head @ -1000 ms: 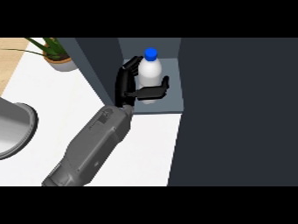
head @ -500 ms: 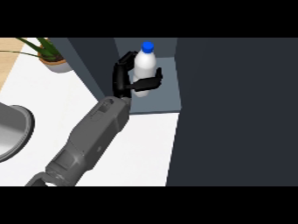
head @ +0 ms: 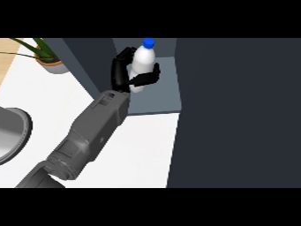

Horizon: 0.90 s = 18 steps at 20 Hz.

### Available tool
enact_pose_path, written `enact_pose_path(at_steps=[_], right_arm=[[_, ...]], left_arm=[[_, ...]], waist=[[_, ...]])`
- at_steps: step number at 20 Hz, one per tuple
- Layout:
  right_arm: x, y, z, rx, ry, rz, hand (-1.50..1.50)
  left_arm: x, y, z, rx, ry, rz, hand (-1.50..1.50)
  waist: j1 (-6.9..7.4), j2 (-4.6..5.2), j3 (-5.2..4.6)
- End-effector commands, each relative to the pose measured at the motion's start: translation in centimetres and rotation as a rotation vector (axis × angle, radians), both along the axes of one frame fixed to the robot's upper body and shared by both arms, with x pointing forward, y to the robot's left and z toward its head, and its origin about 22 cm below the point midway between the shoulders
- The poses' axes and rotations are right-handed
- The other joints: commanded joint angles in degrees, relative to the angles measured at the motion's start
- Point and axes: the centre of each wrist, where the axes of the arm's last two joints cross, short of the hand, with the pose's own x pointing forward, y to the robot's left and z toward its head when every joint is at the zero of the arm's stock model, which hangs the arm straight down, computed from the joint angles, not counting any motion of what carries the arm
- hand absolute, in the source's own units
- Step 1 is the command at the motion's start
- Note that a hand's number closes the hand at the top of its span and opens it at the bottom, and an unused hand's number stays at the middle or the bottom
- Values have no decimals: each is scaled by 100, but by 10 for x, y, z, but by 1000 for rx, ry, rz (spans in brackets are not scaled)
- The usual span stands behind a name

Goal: Pick up the bottled water, place it into the cabinet and close the cabinet

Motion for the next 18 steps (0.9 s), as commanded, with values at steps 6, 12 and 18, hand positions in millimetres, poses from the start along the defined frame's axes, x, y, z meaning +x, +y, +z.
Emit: enact_pose_path(at_steps=[6, 12, 18], right_arm=[[-15, -5, 13, 41, -4, 30, -150], [-3, -4, 9, 41, -28, 37, -150], [-3, 0, 10, 47, -8, 36, -150]], left_arm=[[7, 5, 3, 24, 14, 8, -150], [8, 6, 3, 0, 4, -6, -150], [14, 4, 14, 17, -42, -38, -150]], waist=[[-81, 34, -2], [-99, 60, -4], [-60, 67, -6]])
